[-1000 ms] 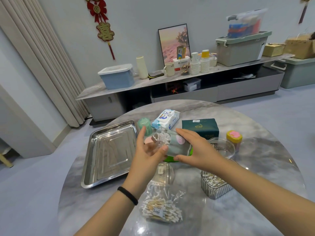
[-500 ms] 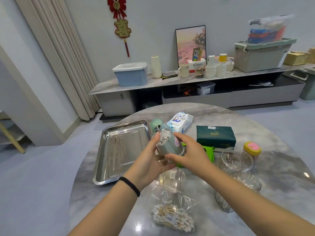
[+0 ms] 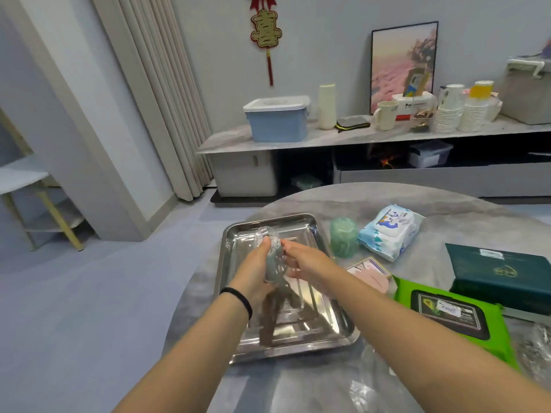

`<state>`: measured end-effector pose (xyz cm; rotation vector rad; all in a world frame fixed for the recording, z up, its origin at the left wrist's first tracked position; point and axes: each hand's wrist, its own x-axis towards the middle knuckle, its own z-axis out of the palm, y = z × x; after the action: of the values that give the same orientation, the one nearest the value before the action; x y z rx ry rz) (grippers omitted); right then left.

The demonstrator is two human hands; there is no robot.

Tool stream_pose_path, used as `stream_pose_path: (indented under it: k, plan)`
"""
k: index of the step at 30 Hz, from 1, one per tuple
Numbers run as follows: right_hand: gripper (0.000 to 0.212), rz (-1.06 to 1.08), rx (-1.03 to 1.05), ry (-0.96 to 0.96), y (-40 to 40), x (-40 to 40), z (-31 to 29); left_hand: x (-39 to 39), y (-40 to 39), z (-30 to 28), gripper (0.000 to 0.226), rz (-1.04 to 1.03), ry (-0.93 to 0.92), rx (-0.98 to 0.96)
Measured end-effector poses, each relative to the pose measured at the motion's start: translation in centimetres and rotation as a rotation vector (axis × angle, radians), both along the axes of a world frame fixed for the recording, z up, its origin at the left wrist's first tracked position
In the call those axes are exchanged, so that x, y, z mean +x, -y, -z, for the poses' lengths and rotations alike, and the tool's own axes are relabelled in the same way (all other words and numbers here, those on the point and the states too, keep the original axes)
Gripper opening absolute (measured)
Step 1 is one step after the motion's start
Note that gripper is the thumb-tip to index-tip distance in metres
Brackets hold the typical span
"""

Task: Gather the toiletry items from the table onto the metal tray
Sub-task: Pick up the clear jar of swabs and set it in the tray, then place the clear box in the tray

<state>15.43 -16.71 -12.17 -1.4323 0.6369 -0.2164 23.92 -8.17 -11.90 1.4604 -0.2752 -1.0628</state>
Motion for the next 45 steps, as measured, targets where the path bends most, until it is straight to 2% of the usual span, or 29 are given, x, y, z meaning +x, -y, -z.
stream_pose_path:
  k: [4, 7, 13, 17, 20, 22, 23, 24, 25, 26, 29, 31, 33, 35, 37, 39, 42, 45]
  plan:
    - [0.044, 0.074, 0.210, 0.075, 0.7, 4.2, 3.0, 3.0, 1.2, 1.6, 0.045, -0.048, 0.015, 0.022]
    - [0.050, 0.078, 0.226, 0.080, 1.0, 6.6, 3.9, 5.3, 2.1, 2.6, 0.038, -0.098, 0.038, 0.016]
    - [0.050, 0.101, 0.298, 0.185, 1.4, 10.6, 4.1, 9.0, 4.0, 3.9, 0.045, -0.204, 0.101, -0.028]
    - [0.057, 0.102, 0.359, 0.236, 1.8, 12.9, 4.9, 10.3, 4.7, 4.0, 0.027, -0.282, 0.169, -0.035]
    - [0.062, 0.111, 0.396, 0.237, 2.3, 14.1, 5.6, 10.9, 5.0, 4.3, 0.026, -0.320, 0.244, -0.009]
    - [0.062, 0.127, 0.409, 0.233, 2.2, 13.9, 5.6, 11.3, 5.1, 4.9, 0.032, -0.329, 0.262, 0.024]
    - [0.061, 0.139, 0.413, 0.233, 2.1, 13.5, 5.5, 11.2, 5.0, 5.2, 0.043, -0.336, 0.250, 0.036]
    - [0.061, 0.154, 0.405, 0.224, 1.9, 13.0, 5.3, 10.9, 4.8, 5.4, 0.063, -0.341, 0.238, 0.052]
    - [0.060, 0.157, 0.373, 0.194, 1.5, 12.3, 5.1, 10.4, 4.2, 5.4, 0.082, -0.328, 0.221, 0.080]
    - [0.059, 0.154, 0.301, 0.132, 1.2, 11.6, 4.9, 9.4, 3.4, 5.0, 0.088, -0.300, 0.213, 0.102]
    - [0.056, 0.102, -0.097, -0.118, -0.2, 8.8, 4.4, 6.0, -0.1, 3.5, 0.053, -0.167, 0.316, 0.150]
    - [0.054, 0.056, -0.384, -0.188, -1.2, 6.8, 4.5, 4.1, -2.2, 3.8, 0.034, -0.093, 0.417, 0.224]
    - [0.048, 0.024, -0.513, -0.266, -2.1, 4.4, 4.5, 2.2, -4.1, 4.2, 0.018, 0.007, 0.450, 0.250]
    - [0.048, 0.001, -0.617, -0.381, -3.1, 1.9, 4.3, 0.5, -5.7, 4.5, 0.015, 0.101, 0.445, 0.293]
    - [0.048, 0.012, -0.659, -0.480, -4.0, -0.2, 4.3, -1.0, -7.0, 5.0, 0.020, 0.184, 0.451, 0.356]
    - [0.051, 0.006, -0.598, -0.526, -4.9, -2.2, 4.0, -2.4, -8.2, 5.0, 0.017, 0.243, 0.534, 0.410]
    - [0.050, -0.006, -0.491, -0.514, -6.3, -4.0, 3.8, -3.6, -9.6, 4.5, 0.014, 0.241, 0.659, 0.437]
    - [0.050, 0.000, -0.439, -0.491, -8.3, -5.7, 3.2, -4.7, -11.2, 3.5, 0.021, 0.210, 0.662, 0.459]
